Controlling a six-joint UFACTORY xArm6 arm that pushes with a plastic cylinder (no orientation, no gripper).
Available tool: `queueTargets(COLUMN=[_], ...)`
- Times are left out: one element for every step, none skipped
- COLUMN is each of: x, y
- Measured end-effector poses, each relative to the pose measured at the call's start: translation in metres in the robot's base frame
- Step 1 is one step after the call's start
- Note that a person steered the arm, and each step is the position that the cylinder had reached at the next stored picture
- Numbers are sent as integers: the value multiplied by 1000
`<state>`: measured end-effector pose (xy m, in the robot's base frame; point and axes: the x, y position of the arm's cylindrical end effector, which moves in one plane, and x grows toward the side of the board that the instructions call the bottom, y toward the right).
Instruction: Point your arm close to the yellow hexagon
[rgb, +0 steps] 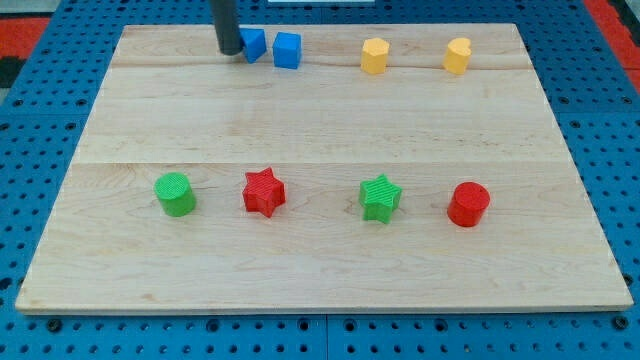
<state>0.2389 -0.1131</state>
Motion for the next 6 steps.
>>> queueTargets(x=[3,34,49,61,60,26], y=[-13,-9,49,128,212,242])
